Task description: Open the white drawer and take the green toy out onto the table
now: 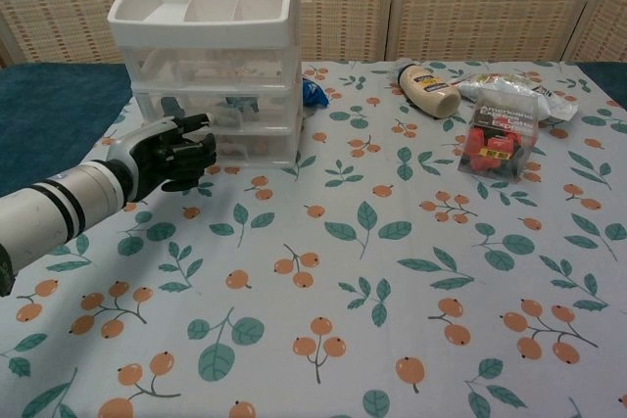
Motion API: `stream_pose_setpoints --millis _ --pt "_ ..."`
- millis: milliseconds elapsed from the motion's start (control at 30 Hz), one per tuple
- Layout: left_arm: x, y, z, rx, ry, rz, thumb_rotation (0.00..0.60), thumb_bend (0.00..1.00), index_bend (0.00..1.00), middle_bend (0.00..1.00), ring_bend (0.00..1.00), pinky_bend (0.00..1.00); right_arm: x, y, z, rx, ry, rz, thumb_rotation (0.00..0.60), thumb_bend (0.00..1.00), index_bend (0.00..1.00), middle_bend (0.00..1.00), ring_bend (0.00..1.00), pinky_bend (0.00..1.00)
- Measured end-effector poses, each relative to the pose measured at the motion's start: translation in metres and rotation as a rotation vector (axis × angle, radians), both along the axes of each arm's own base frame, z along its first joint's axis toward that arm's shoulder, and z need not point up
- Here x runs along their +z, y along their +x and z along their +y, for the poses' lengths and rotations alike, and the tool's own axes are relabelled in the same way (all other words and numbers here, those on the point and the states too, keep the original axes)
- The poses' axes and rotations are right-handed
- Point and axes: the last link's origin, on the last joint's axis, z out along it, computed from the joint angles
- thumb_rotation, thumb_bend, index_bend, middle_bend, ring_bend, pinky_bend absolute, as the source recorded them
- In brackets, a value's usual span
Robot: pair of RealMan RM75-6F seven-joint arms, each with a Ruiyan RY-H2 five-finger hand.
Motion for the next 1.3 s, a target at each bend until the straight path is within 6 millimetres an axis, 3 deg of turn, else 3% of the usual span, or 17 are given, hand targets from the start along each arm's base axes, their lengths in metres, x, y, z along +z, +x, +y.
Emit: stream_pose_setpoints --millis 1300 --pt "-0.001 -0.006 -0.019 -0.014 -0.011 -0.007 0.600 0.68 0.26 0.96 1.00 1.00 0.000 0.000 0.002 -0.002 0.002 0.001 0.600 0.33 0.28 0.28 0.20 0.30"
